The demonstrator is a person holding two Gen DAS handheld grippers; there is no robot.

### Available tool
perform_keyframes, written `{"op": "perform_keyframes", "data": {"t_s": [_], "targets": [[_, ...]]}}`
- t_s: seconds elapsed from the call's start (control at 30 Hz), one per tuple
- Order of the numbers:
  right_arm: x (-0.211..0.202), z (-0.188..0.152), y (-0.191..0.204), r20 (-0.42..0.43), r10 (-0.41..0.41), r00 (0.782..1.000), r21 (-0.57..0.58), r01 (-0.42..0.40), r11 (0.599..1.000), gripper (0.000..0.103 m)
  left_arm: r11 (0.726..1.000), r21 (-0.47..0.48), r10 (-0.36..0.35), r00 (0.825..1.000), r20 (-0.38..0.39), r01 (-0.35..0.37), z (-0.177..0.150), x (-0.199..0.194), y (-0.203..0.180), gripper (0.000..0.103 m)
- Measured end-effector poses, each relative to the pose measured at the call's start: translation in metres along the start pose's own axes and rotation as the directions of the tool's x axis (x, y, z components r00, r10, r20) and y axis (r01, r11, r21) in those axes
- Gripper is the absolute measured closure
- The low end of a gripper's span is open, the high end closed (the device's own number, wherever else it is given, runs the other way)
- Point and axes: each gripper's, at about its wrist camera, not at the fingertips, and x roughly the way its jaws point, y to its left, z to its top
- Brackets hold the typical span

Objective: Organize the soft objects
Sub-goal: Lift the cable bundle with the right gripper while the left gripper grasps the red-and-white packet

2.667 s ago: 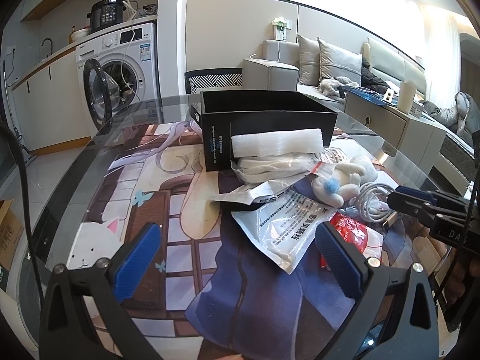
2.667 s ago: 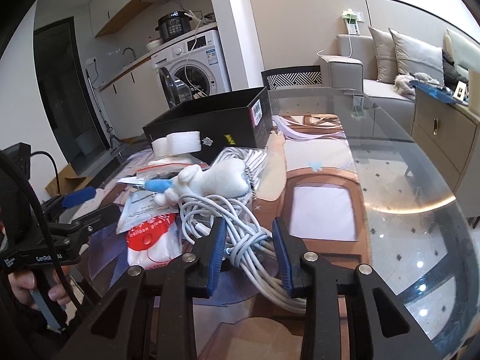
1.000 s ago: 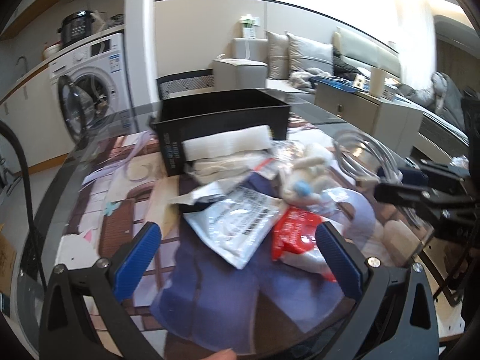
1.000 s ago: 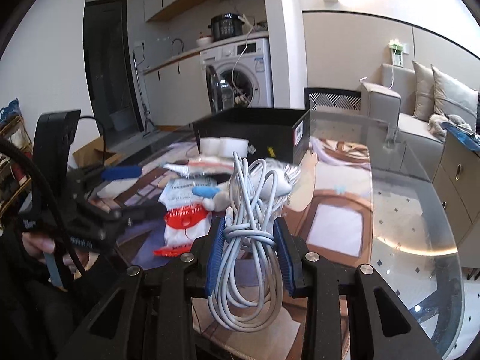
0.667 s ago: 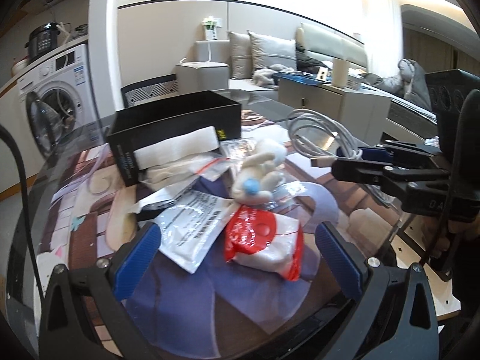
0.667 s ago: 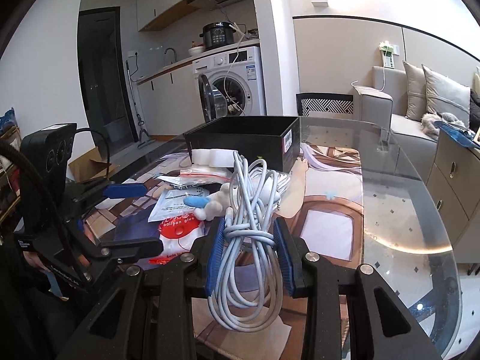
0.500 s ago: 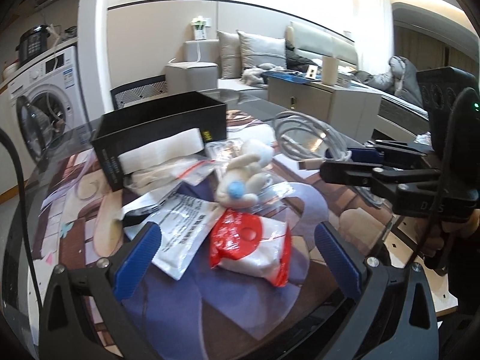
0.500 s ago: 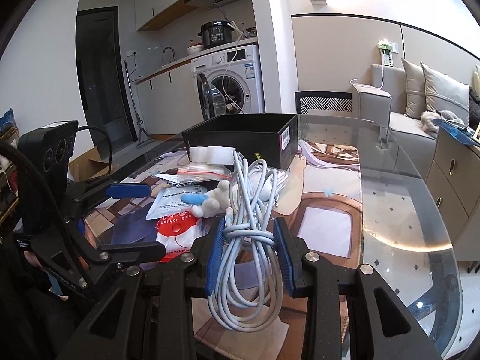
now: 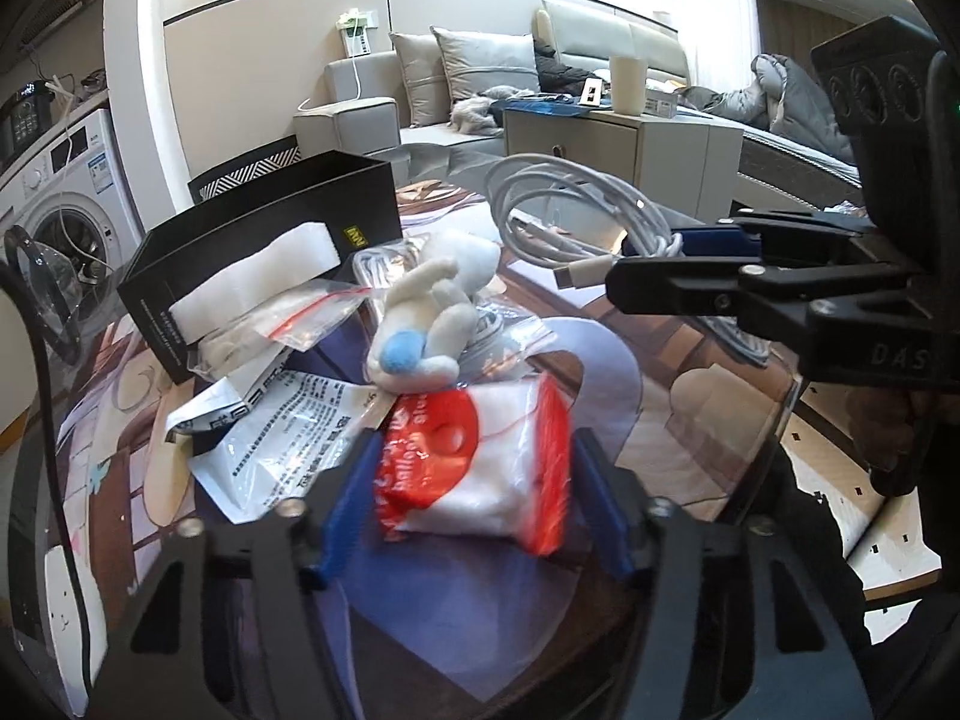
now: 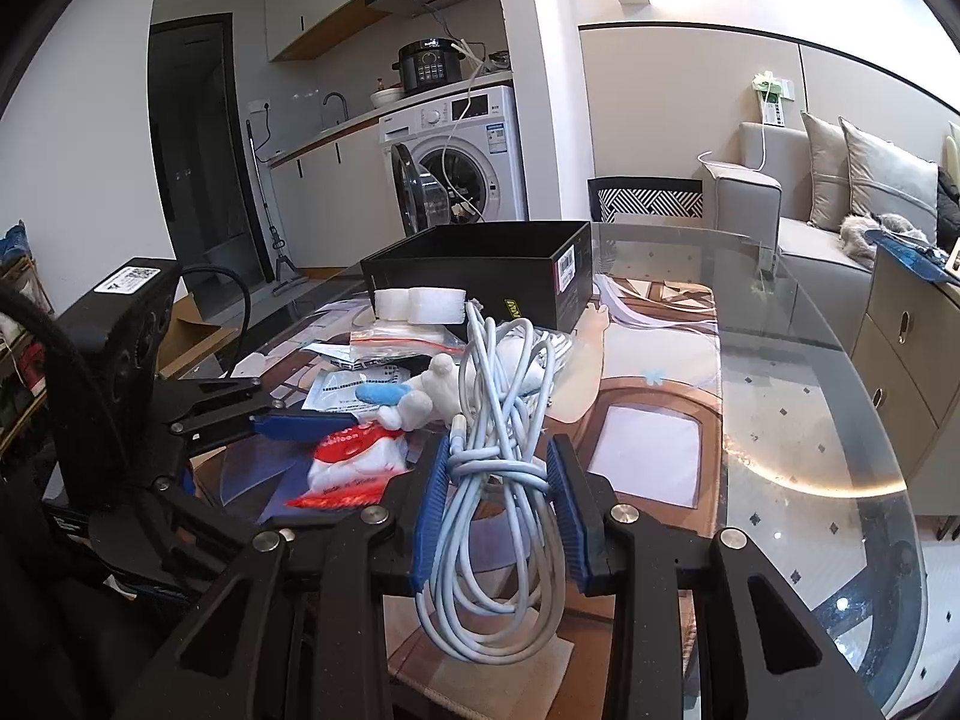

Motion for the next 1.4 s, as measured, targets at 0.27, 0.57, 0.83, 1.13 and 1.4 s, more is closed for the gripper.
{"op": "perform_keyframes", "data": {"t_s": [0.27,0.57,0.83,1.13,1.4], "targets": [[-0.002,0.001,0.002,0.01,0.008,1.0,0.0,-0.008,1.0,0.069,1.0,-0.012,-0.007,1.0,0.017,0.007,-0.001,-0.005,0.001,0.053],[-0.016,0.008,0.004,0.072,0.043,0.996,0.02,-0.045,0.999,0.069,0.998,-0.065,0.022,0.996,0.082,-0.017,0.005,-0.026,0.016,0.061],[-0.017,0.011,0.011,0.076,0.042,0.996,0.01,-0.043,0.999,0.069,0.995,-0.099,0.035,0.995,0.099,-0.025,0.001,-0.031,0.03,0.063],[-0.015,0.011,0.009,0.064,0.044,0.997,0.011,-0.045,0.999,0.069,0.996,-0.085,-0.011,0.999,0.049,0.015,0.002,-0.014,0.02,0.055],[-0.016,0.011,0.005,0.061,0.042,0.997,0.02,-0.043,0.999,0.069,0.997,-0.064,-0.028,0.996,0.086,0.034,0.013,-0.008,0.013,0.068]]}}
